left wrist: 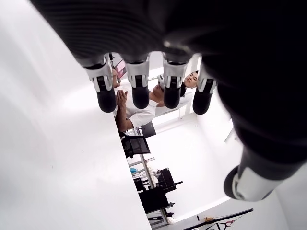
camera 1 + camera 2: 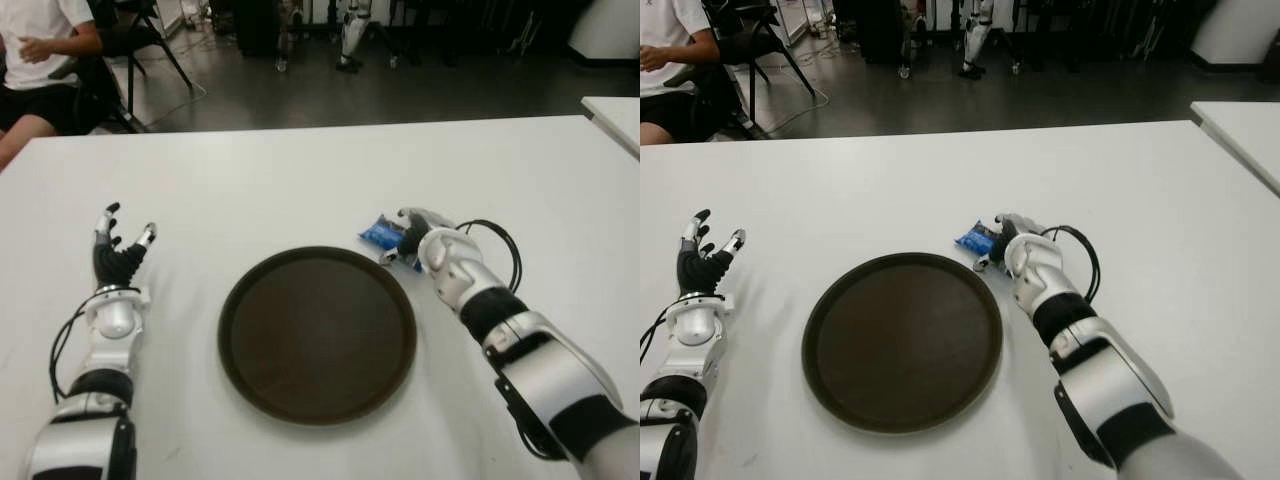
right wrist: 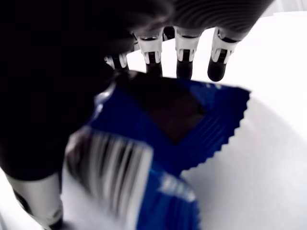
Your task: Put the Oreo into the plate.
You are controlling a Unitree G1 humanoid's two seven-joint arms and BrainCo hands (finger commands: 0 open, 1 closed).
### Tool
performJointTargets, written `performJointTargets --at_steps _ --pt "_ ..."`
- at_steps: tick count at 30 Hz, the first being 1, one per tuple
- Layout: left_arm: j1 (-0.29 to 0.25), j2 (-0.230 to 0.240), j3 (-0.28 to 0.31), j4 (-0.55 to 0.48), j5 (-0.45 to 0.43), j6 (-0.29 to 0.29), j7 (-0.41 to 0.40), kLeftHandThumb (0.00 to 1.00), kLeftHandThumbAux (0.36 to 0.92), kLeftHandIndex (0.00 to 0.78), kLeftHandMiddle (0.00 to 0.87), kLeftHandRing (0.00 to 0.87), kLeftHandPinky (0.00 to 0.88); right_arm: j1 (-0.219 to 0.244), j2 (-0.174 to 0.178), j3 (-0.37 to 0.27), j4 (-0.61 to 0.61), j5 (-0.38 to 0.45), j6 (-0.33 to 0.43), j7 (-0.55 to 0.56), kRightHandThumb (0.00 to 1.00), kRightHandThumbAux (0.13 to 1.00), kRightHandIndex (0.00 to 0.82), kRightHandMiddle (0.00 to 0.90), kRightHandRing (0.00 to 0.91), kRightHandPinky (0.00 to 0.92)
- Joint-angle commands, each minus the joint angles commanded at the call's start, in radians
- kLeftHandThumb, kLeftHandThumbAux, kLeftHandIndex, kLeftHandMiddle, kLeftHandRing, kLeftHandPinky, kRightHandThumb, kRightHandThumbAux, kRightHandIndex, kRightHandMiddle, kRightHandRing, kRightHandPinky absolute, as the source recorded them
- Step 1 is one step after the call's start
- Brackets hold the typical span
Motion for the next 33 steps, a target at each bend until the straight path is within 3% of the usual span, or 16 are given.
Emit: performJointTargets --at_steps 20,33 --pt "0.002 -0.006 0.005 -0.01 -0.006 0.006 0.0 0.0 0.624 0.0 0.0 0.0 0.0 -0.018 0.005 -0.028 0.068 0.04 -0.05 -0.032 0.0 0.702 0.0 0.0 0.0 0.0" --pt "0.003 -0.006 0.007 -0.012 -0.008 0.008 -0.002 0.0 0.653 0.0 0.0 0.0 0.0 -0.027 -0.002 -0.004 0.078 0.024 -0.05 -0.023 0.0 0.715 0.0 0.0 0.0 0.0"
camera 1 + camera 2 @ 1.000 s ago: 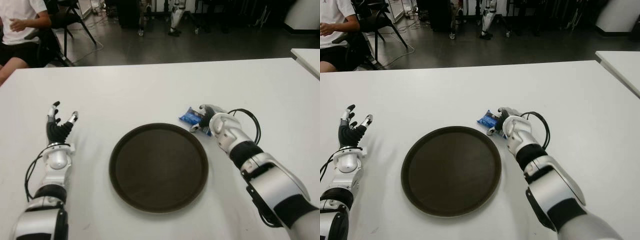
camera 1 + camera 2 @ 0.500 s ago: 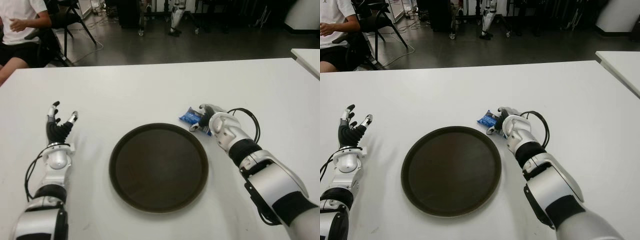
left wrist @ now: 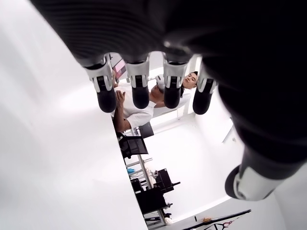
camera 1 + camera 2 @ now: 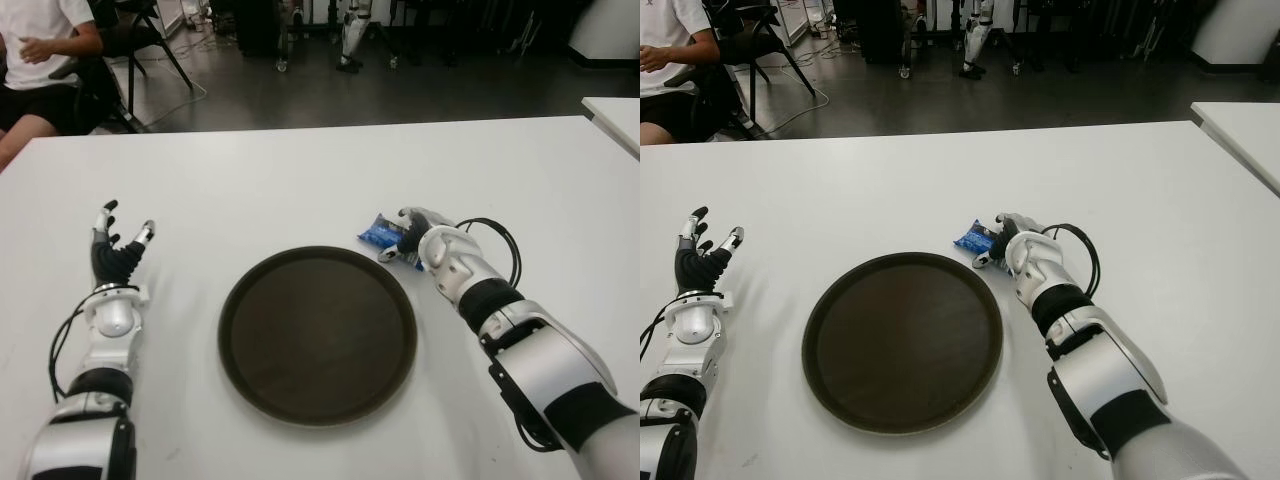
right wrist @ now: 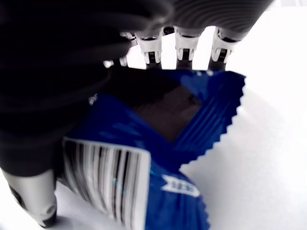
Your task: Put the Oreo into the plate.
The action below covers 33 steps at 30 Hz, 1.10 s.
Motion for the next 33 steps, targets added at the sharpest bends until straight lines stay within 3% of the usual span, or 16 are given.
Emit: performJointTargets --at_steps 12,22,33 --pt "0.005 0.001 -0.011 -0.004 0.016 -0.01 0.015 0.0 0.637 0.0 0.0 0.0 0.0 -0.025 -0.015 0.039 -0.01 -0.012 0.027 0.173 0.0 0.752 0.008 0.045 0.023 0.0" --pt "0.001 0.001 0.001 0.002 0.005 -0.001 0.007 0.0 0.605 0.001 0.0 0.0 0.0 -0.023 -0.014 0.037 -0.011 -0.007 0.035 0.183 0.0 0.772 0.025 0.078 0.033 0.0" --pt "0.004 0.0 -0.001 -0.004 0.006 -0.003 0.002 0.0 0.627 0.0 0.0 0.0 0.0 -0.024 -0.021 0.045 -0.022 -0.007 0.03 0.208 0.0 0.797 0.035 0.088 0.03 0.0"
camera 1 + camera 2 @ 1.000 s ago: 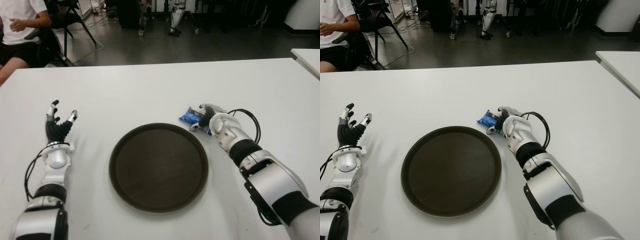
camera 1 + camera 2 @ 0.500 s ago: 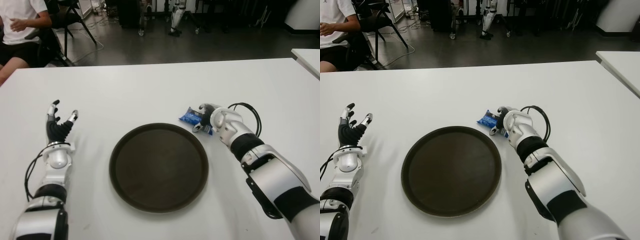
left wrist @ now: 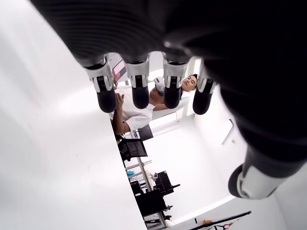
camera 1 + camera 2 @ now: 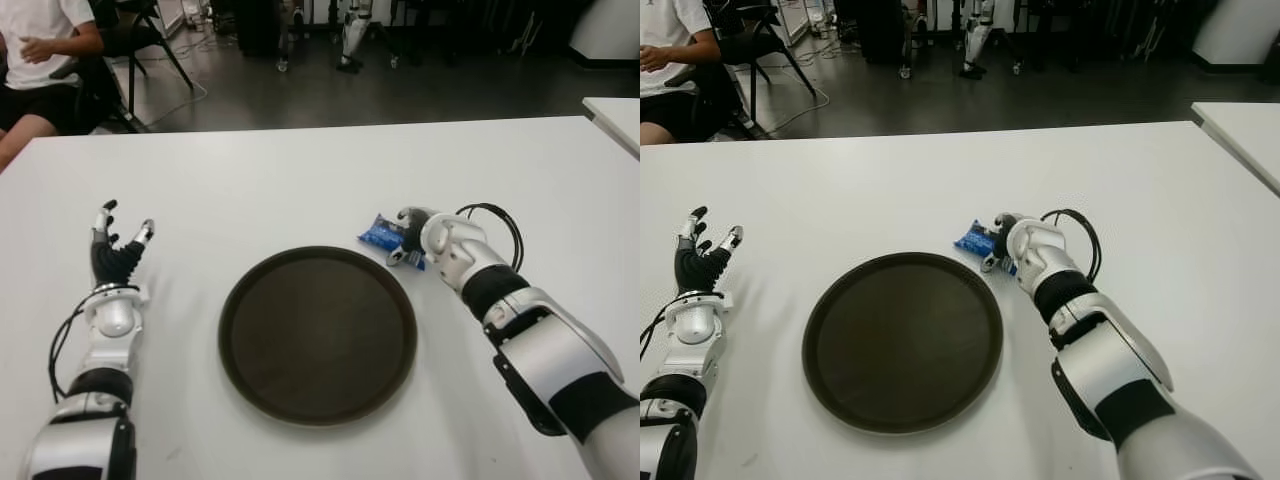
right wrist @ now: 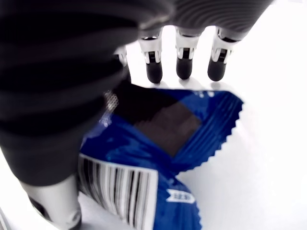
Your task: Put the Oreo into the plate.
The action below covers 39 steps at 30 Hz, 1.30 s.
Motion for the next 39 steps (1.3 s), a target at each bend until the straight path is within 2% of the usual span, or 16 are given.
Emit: performJointTargets --at_steps 7,12,20,25,27,30,32,33,34,35,36,39 --pt "0.0 0.003 0.001 0.002 -0.001 0.005 -0.001 0.0 0.599 0.0 0.0 0.0 0.0 0.003 0.004 -0.013 -0.007 0.008 0.019 -0.016 0.0 0.788 0.034 0.084 0.032 0.0" --pt "-0.003 0.006 0.005 0.009 -0.007 0.008 -0.004 0.0 0.628 0.0 0.0 0.0 0.0 0.011 0.001 -0.019 -0.016 0.01 0.015 -0.029 0.0 0.801 0.007 0.067 0.021 0.0" --pt "0.0 0.008 -0.002 0.009 0.001 0.001 0.005 0.0 0.662 0.002 0.0 0.0 0.0 0.014 -0.004 -0.012 -0.012 0.002 -0.008 -0.029 0.0 0.802 0.022 0.08 0.028 0.0" --pt "0.001 0.003 -0.003 0.005 -0.002 -0.005 -0.001 0.0 0.657 0.003 0.0 0.0 0.0 0.013 -0.007 -0.008 -0.011 -0.002 -0.015 -0.03 0.0 0.795 0.035 0.09 0.036 0.0" --pt "0.001 0.002 -0.004 0.003 -0.002 -0.006 -0.003 0.0 0.649 0.003 0.0 0.0 0.0 0.019 -0.013 -0.006 -0.015 -0.005 -0.032 -0.052 0.0 0.784 0.049 0.101 0.051 0.0" --pt "0.002 0.003 -0.006 0.002 0.0 -0.007 -0.003 0.0 0.644 0.003 0.0 0.0 0.0 0.054 -0.025 -0.014 -0.024 -0.011 -0.095 -0.18 0.0 0.78 0.097 0.137 0.094 0.02" --pt "0.002 0.003 -0.008 0.002 0.002 -0.008 -0.001 0.0 0.643 0.002 0.0 0.0 0.0 0.082 -0.029 -0.031 -0.02 -0.006 -0.149 -0.3 0.047 0.78 0.176 0.2 0.167 0.101" --pt "0.003 0.003 -0.009 0.001 0.003 -0.008 -0.001 0.0 0.643 0.001 0.0 0.0 0.0 0.092 -0.03 -0.04 -0.016 -0.003 -0.173 -0.354 0.276 0.761 0.264 0.32 0.301 0.256" --pt "0.004 0.003 -0.01 0.001 0.004 -0.009 0.0 0.0 0.644 0.001 0.0 0.0 0.0 0.102 -0.022 -0.069 -0.022 0.013 -0.191 -0.436 0.358 0.754 0.296 0.363 0.349 0.311" --pt "0.005 0.004 -0.01 0.0 0.004 -0.01 0.0 0.0 0.639 0.0 0.0 0.0 0.0 0.108 -0.015 -0.089 -0.025 0.025 -0.204 -0.494 0.482 0.741 0.346 0.477 0.45 0.416" --pt "0.006 0.004 -0.011 0.0 0.005 -0.011 0.0 0.0 0.633 0.0 0.0 0.0 0.0 0.112 -0.008 -0.111 -0.026 0.04 -0.216 -0.538 0.562 0.732 0.378 0.556 0.518 0.485" --pt "0.007 0.003 -0.013 0.0 0.007 -0.012 0.003 0.0 0.619 0.0 0.0 0.0 0.0 0.118 0.004 -0.151 -0.024 0.073 -0.241 -0.601 0.66 0.72 0.419 0.662 0.586 0.602"
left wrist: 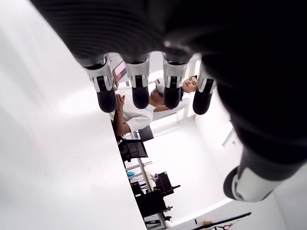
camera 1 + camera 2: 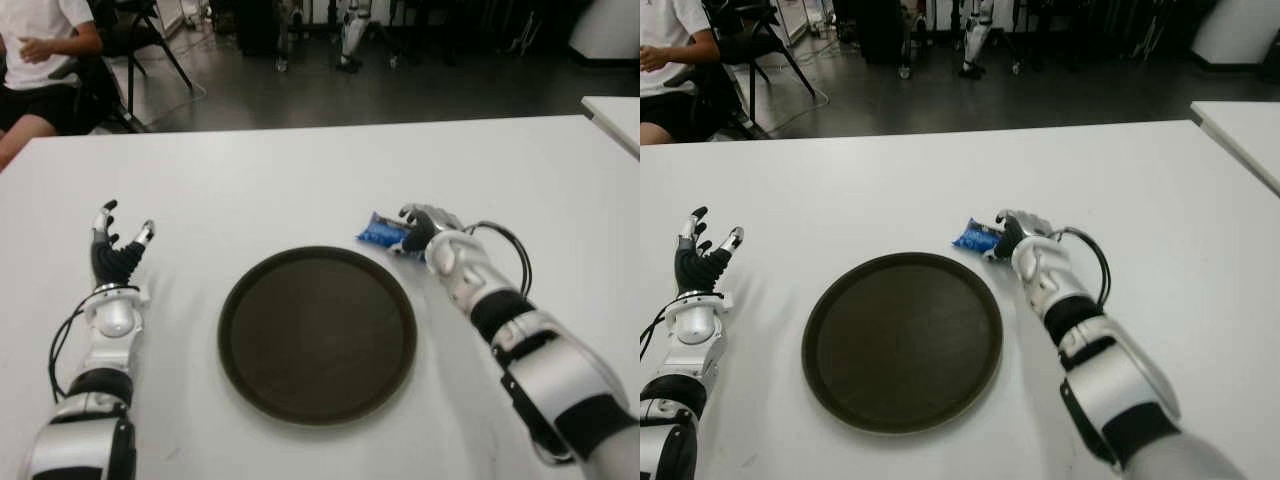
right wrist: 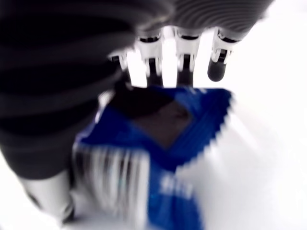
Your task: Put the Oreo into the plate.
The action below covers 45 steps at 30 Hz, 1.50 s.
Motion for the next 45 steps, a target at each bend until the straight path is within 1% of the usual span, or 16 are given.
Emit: performJointTargets --at_steps 1,3,5,7,9,12,15,23,35,41,45 --pt "0.0 0.0 0.0 0.0 0.0 0.0 0.0 0.0 0.617 0.0 0.0 0.0 0.0 0.001 0.003 -0.01 -0.002 0.009 -0.004 -0.01 0.67 0.719 0.423 0.673 0.592 0.615" --pt "0.0 0.0 0.0 -0.001 -0.002 0.0 0.0 0.0 0.61 0.0 0.0 0.0 0.0 0.005 0.01 -0.031 -0.005 0.031 -0.016 -0.027 0.694 0.716 0.434 0.714 0.616 0.686" --pt "0.0 -0.001 0.001 -0.001 -0.002 0.001 0.002 0.0 0.607 0.0 0.0 0.0 0.0 0.007 0.014 -0.047 -0.003 0.048 -0.03 -0.038 0.702 0.715 0.438 0.731 0.628 0.718" --pt "0.0 -0.002 0.001 -0.002 -0.003 0.002 0.005 0.0 0.606 0.0 0.0 0.0 0.0 0.009 0.017 -0.058 0.001 0.062 -0.043 -0.044 0.706 0.714 0.44 0.762 0.688 0.759" --pt "0.0 -0.002 0.001 -0.002 -0.003 0.002 0.006 0.0 0.606 0.0 0.0 0.0 0.0 0.008 0.018 -0.061 0.005 0.065 -0.049 -0.047 0.709 0.713 0.441 0.782 0.726 0.785" --pt "-0.002 -0.001 -0.001 -0.004 0.0 0.002 0.011 0.0 0.611 0.0 0.0 0.0 0.0 0.01 0.019 -0.067 0.004 0.069 -0.059 -0.053 0.711 0.713 0.442 0.798 0.758 0.801" --pt "-0.002 0.0 -0.002 -0.005 0.003 0.002 0.015 0.0 0.62 0.0 0.0 0.0 0.0 0.011 0.019 -0.069 0.003 0.072 -0.065 -0.056 0.712 0.712 0.442 0.813 0.798 0.812" --pt "-0.003 -0.004 -0.001 -0.005 0.006 0.004 0.017 0.0 0.628 0.0 0.0 0.0 0.0 0.01 0.018 -0.068 0.002 0.076 -0.062 -0.06 0.712 0.712 0.443 0.817 0.818 0.817" --pt "-0.004 -0.004 0.006 -0.006 -0.002 0.006 0.013 0.0 0.632 0.004 0.0 0.0 0.0 0.005 0.014 -0.061 0.007 0.068 -0.055 -0.069 0.712 0.713 0.443 0.812 0.823 0.818" --pt "-0.004 0.001 0.007 -0.002 -0.005 0.017 0.002 0.0 0.621 0.0 0.0 0.0 0.0 0.0 0.013 -0.061 0.012 0.067 -0.046 -0.063 0.71 0.714 0.442 0.799 0.811 0.809" --pt "-0.006 0.003 0.007 0.003 -0.003 0.023 0.005 0.0 0.626 0.0 0.0 0.0 0.0 0.0 0.014 -0.065 0.013 0.072 -0.047 -0.061 0.709 0.714 0.442 0.799 0.81 0.807"
